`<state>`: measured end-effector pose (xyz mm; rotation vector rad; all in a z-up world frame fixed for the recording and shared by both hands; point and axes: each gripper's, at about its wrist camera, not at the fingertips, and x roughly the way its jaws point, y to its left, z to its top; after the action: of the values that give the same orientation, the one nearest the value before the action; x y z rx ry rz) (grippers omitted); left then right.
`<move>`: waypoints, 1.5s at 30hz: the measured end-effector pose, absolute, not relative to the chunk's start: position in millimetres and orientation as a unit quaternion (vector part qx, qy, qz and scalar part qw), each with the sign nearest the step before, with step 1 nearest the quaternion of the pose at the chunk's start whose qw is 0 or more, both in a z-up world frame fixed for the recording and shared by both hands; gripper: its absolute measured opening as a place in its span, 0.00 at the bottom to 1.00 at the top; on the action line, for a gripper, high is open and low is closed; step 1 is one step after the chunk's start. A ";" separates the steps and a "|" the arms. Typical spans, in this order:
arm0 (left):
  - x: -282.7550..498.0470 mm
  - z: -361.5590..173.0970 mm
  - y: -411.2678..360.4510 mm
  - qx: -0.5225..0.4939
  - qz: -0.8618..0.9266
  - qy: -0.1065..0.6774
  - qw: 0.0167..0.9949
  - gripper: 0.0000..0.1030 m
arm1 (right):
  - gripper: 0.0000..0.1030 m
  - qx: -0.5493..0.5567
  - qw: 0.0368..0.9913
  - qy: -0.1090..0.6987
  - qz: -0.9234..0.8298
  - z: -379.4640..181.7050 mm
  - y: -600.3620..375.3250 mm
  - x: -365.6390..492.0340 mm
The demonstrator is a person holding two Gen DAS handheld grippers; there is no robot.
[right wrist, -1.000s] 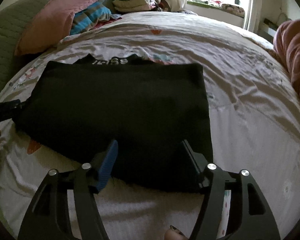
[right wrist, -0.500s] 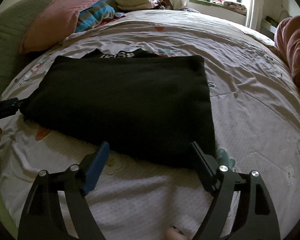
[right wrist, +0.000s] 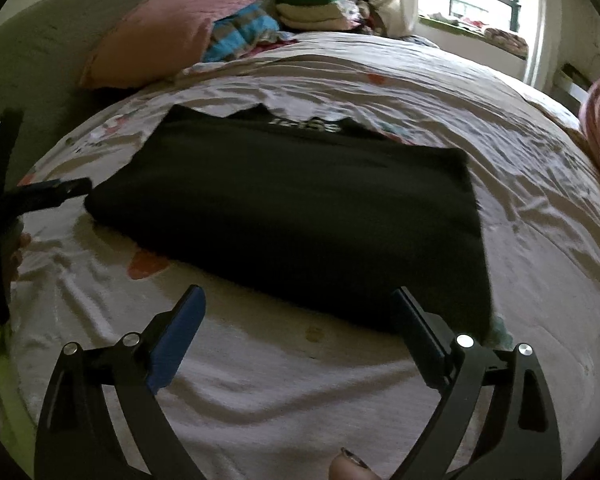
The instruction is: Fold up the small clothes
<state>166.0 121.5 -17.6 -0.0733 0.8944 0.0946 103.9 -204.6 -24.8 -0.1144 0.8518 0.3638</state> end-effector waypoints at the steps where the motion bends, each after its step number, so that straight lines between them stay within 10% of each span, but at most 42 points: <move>1: 165.9 -17.0 124.0 -0.038 0.048 0.432 0.900 0.91 | 0.90 -0.059 0.892 0.409 0.182 -24.1 -197.3 103.2; 45: 198.9 -26.7 173.7 -0.101 0.097 0.452 0.881 0.91 | 0.92 -0.317 0.859 0.328 0.234 -72.1 25.7 162.6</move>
<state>198.9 173.7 -26.7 -0.2101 0.9412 0.2029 162.6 25.7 -72.1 -0.6648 0.6884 0.4918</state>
